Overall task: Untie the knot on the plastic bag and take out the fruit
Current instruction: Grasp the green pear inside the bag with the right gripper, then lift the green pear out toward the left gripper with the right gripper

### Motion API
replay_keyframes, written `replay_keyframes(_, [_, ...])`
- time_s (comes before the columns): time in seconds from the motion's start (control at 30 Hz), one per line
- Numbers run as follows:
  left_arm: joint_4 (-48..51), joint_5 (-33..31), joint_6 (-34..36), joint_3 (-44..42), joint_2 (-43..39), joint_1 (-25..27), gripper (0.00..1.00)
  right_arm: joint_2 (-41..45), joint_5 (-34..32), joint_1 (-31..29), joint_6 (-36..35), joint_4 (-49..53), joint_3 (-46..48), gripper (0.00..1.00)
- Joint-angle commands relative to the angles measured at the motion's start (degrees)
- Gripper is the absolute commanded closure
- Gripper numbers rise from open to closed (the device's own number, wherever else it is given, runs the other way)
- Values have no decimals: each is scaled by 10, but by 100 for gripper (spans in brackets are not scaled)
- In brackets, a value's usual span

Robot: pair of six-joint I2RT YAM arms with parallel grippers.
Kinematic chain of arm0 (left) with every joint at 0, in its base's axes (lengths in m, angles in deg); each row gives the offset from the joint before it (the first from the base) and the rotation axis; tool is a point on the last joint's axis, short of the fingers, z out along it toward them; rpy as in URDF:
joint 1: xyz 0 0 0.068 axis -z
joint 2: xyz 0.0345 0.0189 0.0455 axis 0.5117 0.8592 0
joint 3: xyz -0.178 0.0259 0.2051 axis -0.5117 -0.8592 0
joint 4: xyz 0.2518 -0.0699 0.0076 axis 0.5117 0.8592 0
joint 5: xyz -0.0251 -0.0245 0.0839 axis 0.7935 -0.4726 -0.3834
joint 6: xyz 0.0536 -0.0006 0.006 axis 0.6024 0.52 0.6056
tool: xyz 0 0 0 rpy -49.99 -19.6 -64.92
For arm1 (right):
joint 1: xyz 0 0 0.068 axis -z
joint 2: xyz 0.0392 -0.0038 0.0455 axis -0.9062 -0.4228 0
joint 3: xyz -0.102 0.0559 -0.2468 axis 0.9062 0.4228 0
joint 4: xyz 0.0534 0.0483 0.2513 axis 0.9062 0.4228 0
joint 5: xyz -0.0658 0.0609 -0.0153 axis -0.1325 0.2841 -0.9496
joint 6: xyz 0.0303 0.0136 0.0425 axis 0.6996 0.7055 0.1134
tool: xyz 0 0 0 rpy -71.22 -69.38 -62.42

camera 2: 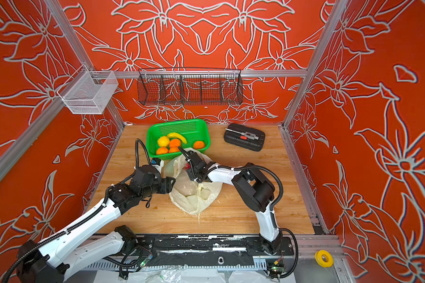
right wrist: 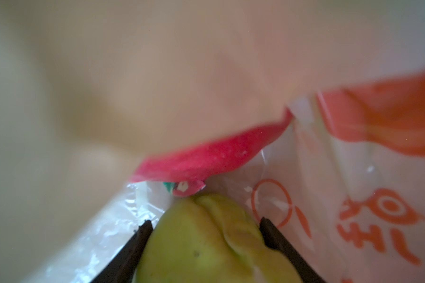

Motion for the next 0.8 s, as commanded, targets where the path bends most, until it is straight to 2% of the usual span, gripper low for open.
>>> replay_keyframes(0.0, [-8, 9, -7, -6, -18, 3, 29, 47, 26, 1, 14, -1, 10, 35])
replay_keyframes(0.43, [-89, 94, 34, -28, -93, 3, 25, 159, 108, 1, 70, -9, 61, 38])
replay_keyframes(0.77, [-182, 154, 150, -43, -104, 3, 11, 267, 158, 1, 134, -19, 95, 39])
